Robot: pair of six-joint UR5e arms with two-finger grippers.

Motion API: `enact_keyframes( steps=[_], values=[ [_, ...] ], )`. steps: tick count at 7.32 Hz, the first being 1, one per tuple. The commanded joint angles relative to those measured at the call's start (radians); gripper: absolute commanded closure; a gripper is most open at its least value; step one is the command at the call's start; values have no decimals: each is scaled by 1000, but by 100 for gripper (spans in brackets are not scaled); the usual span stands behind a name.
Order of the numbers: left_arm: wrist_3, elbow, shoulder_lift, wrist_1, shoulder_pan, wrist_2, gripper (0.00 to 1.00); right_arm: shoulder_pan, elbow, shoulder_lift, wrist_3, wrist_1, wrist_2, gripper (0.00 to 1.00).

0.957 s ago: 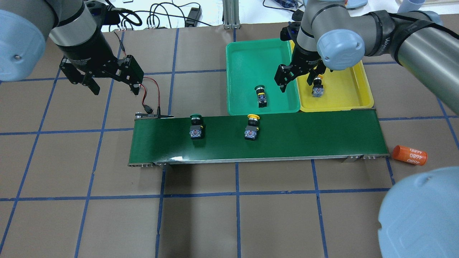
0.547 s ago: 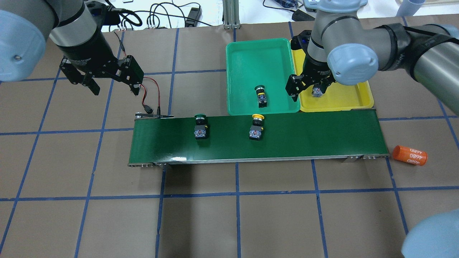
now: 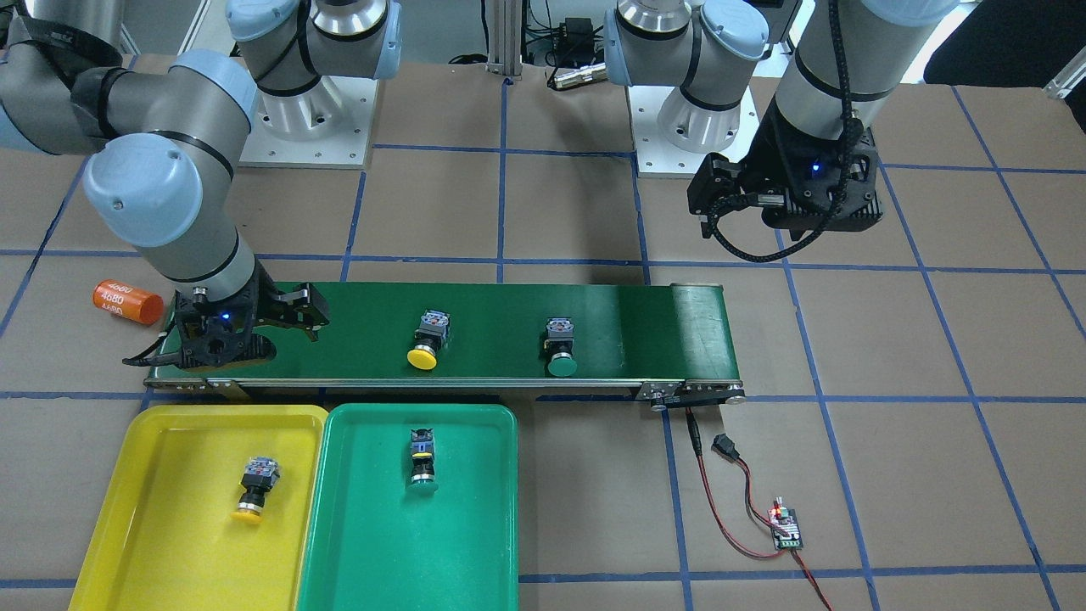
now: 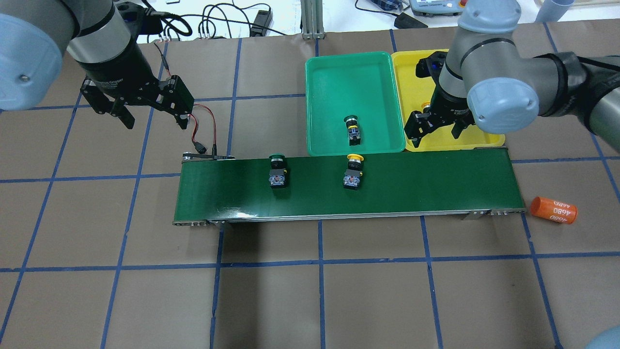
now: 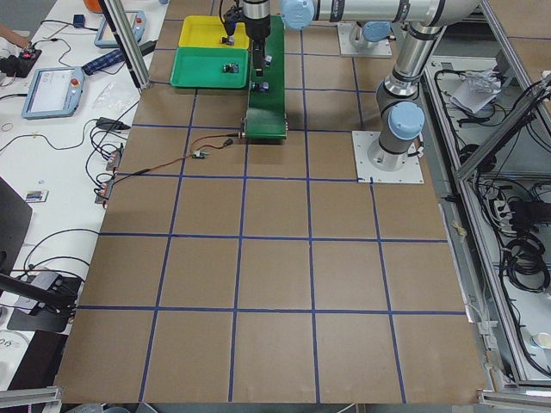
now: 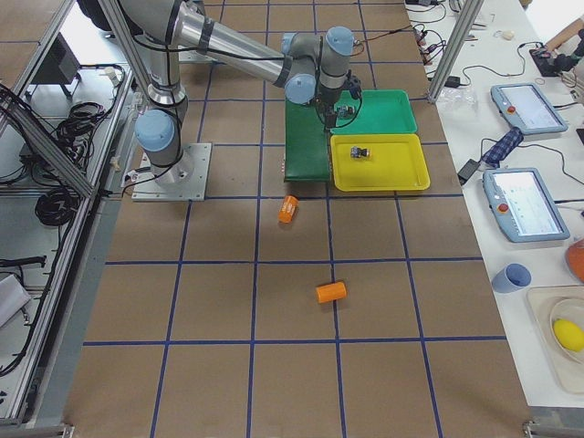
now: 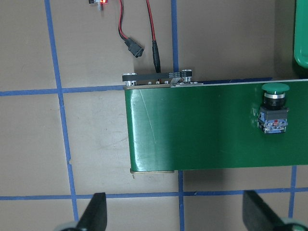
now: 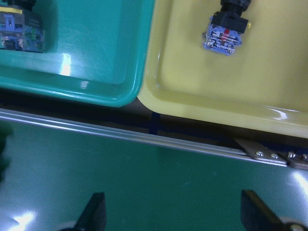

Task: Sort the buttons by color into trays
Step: 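Move the right gripper back over the belt's far end, then grasp the yellow button on the belt with the right gripper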

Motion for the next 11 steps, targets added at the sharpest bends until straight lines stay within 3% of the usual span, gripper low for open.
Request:
enact_keyframes(
  steps=[1, 4, 11],
  values=[
    [1, 0, -1, 0, 0, 0, 0, -17, 112, -55, 15, -71, 0, 1],
    [2, 0, 4, 0, 0, -3, 0, -2, 148, -80, 168, -81, 18, 1],
    [4, 0, -11, 2, 0, -2, 0, 158, 146, -45, 472, -139, 35, 0]
  ],
)
